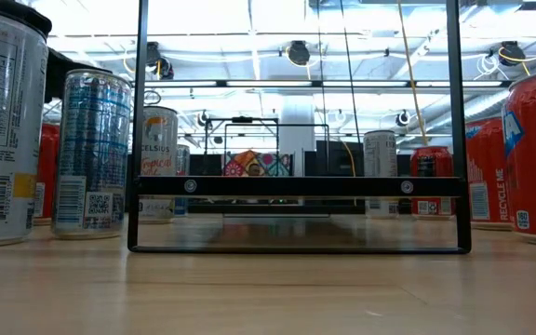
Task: Place canned beverage on shelf
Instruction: Put the top right orange soda can on the shelf
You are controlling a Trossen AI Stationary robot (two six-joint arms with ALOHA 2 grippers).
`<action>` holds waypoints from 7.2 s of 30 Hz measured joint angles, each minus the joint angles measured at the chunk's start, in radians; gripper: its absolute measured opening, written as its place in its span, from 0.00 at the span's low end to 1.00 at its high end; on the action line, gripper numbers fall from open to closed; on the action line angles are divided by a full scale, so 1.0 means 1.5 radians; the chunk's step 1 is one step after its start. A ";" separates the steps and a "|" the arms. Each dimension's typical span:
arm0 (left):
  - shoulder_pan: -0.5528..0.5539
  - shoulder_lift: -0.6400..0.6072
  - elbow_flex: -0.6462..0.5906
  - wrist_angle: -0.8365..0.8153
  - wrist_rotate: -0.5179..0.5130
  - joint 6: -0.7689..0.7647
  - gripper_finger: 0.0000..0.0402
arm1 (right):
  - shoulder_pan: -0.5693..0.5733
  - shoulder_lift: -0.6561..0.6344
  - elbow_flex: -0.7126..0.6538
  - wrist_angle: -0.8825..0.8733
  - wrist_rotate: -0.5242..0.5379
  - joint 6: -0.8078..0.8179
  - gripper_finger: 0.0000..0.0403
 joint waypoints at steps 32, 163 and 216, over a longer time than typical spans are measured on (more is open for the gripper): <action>-0.001 0.031 0.076 0.034 -0.058 -0.245 0.00 | 0.000 0.032 0.000 -0.055 0.002 0.060 0.00; -0.059 0.863 0.836 -0.295 -0.195 -0.507 0.04 | -0.011 0.321 -0.025 -0.423 -0.102 -0.091 0.90; -0.062 0.863 0.835 -0.294 -0.177 -0.506 0.04 | -0.014 0.328 -0.202 -0.263 -0.083 -0.038 0.94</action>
